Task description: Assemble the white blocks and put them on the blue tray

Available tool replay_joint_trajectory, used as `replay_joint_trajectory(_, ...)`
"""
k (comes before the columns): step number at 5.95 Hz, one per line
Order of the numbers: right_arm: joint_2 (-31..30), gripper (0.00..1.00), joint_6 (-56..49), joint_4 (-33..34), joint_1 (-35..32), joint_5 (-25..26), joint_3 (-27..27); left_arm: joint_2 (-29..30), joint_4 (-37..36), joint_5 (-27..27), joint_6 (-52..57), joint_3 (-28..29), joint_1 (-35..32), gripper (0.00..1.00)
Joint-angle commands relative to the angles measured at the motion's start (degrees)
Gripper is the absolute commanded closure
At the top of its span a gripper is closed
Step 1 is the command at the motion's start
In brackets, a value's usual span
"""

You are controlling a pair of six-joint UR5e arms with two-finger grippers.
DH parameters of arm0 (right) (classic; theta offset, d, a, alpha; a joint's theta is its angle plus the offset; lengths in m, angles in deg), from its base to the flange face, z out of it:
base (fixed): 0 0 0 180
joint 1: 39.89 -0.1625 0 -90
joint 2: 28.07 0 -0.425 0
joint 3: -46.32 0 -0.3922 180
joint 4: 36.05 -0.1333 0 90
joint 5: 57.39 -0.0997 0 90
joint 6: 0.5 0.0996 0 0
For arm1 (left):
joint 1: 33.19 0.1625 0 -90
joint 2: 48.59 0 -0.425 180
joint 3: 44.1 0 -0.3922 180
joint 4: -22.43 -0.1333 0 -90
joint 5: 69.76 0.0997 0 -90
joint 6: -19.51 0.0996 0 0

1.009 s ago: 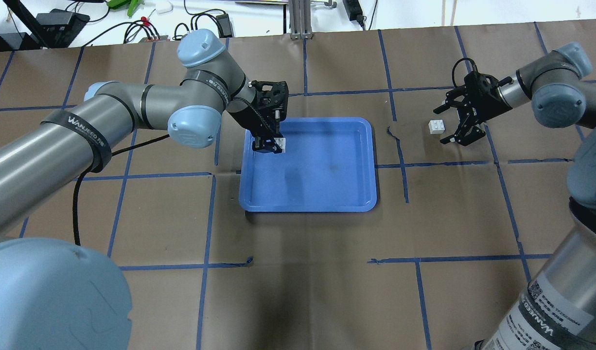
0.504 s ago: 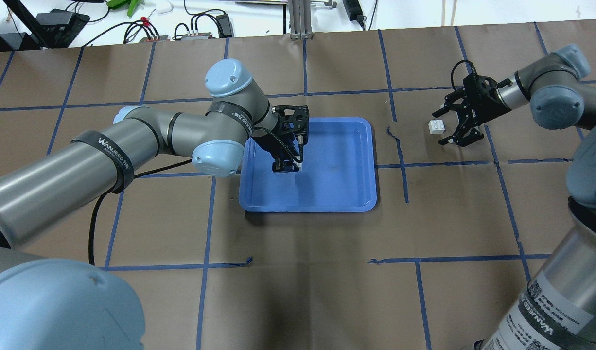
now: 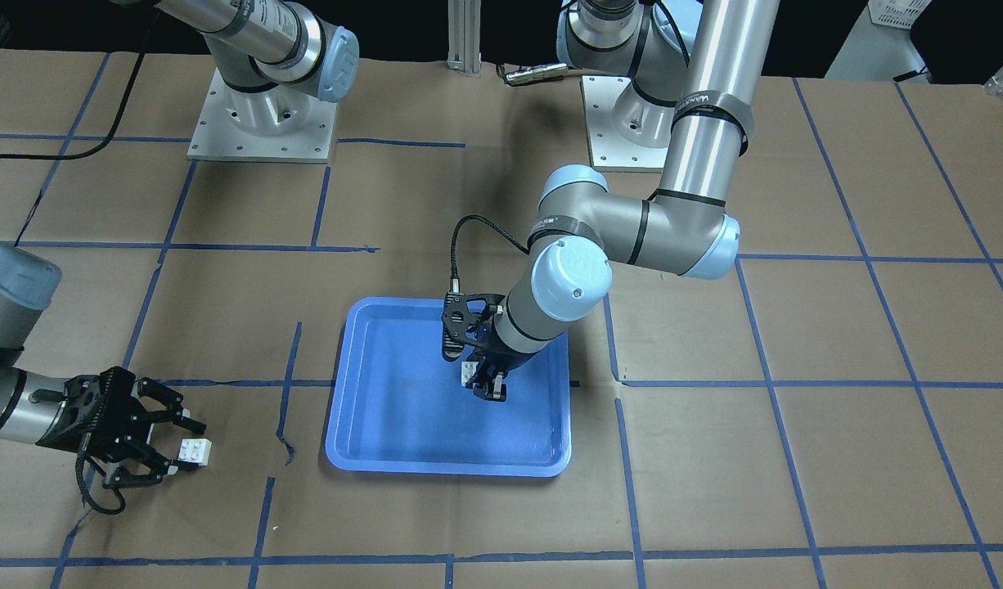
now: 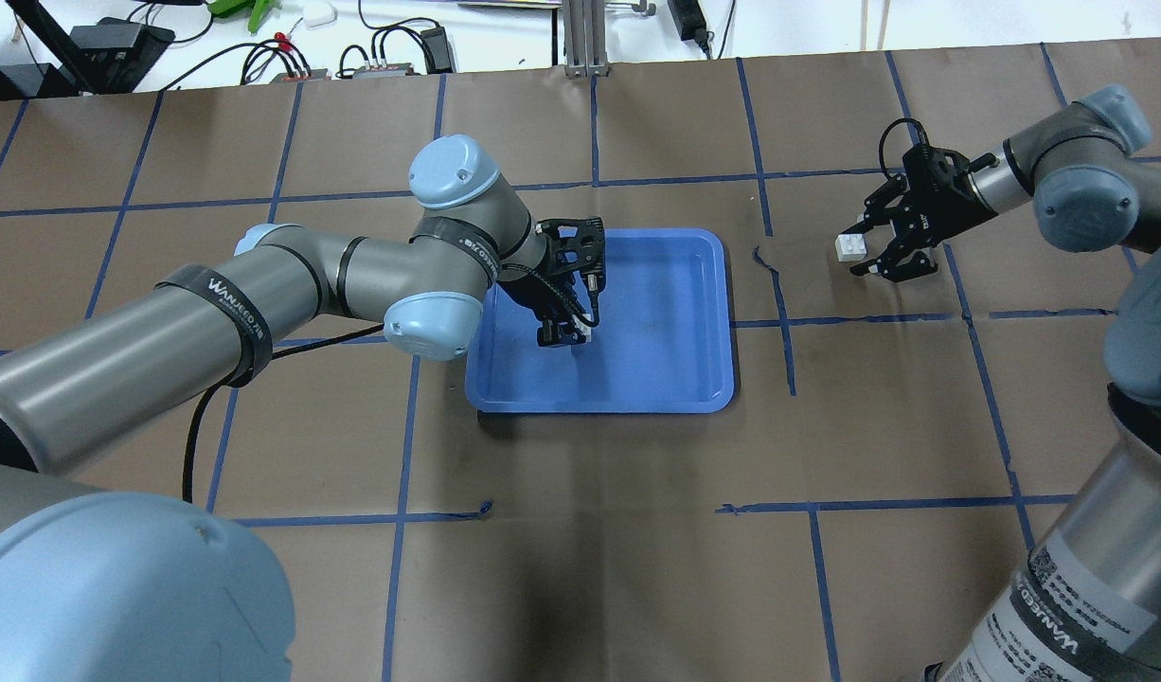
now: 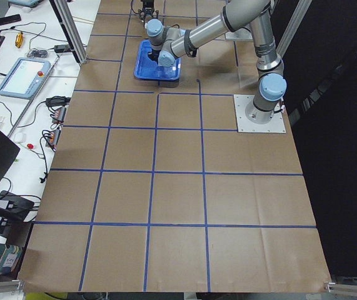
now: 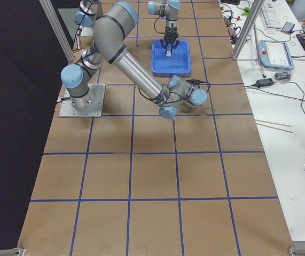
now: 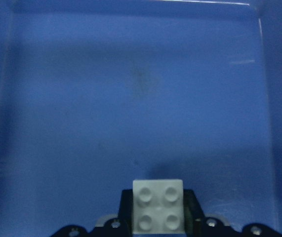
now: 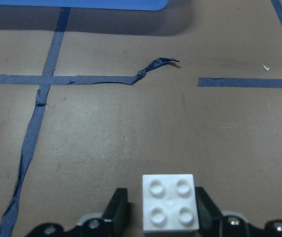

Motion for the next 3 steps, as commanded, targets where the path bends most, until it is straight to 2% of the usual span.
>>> replay_joint_trajectory(1, -0.1, 0.73, 0.2, 0.1, 0.0, 0.4, -0.2, 0.0, -0.7, 0.0, -2.3, 0.3, -1.7, 1.0)
replay_joint_trajectory(3, -0.5, 0.81, 0.6, 0.0, 0.0, 0.2, -0.7, 0.4, -2.2, 0.2, -2.5, 0.0, -1.9, 1.0)
